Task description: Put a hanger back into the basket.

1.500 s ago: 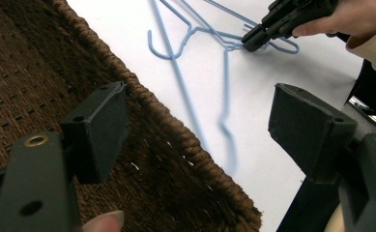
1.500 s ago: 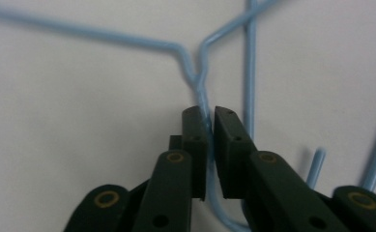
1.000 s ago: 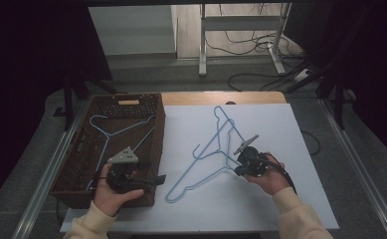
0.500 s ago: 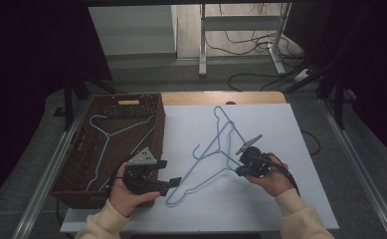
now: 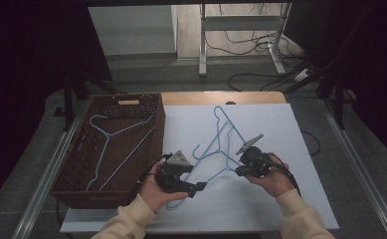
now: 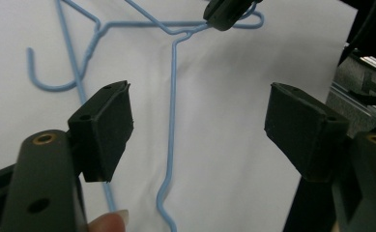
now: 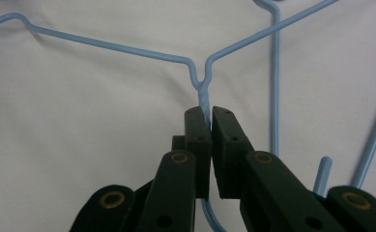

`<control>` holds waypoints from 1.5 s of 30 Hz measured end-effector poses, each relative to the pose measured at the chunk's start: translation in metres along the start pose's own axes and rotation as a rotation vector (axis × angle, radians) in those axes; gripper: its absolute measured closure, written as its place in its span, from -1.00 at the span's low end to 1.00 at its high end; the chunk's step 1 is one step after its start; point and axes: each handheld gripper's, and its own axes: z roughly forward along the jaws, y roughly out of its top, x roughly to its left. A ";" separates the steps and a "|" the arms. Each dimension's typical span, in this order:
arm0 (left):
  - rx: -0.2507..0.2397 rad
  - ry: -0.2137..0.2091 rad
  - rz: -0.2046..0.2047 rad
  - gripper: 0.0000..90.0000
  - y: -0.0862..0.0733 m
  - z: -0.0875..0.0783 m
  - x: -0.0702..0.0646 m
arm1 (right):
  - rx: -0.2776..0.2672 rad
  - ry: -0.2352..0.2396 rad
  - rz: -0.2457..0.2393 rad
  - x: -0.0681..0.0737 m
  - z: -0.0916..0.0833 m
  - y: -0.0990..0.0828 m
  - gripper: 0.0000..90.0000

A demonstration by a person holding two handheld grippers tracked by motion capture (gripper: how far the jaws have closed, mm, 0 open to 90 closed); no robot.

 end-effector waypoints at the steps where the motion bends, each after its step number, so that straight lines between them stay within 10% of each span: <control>1: 0.010 -0.001 -0.004 -0.40 0.001 0.006 0.000 | -0.001 0.000 0.000 0.000 0.000 0.000 0.91; 19: 0.118 0.023 -0.001 0.18 -0.001 0.072 0.009 | -0.013 0.014 -0.012 0.005 -0.004 0.003 0.91; 32: 0.130 0.008 -0.043 0.90 -0.001 0.075 0.014 | -0.049 0.029 -0.021 0.009 -0.008 0.005 0.90; 45: 0.058 0.032 -0.050 0.92 0.003 0.051 0.016 | -0.515 -0.012 0.112 -0.009 -0.056 -0.006 -0.08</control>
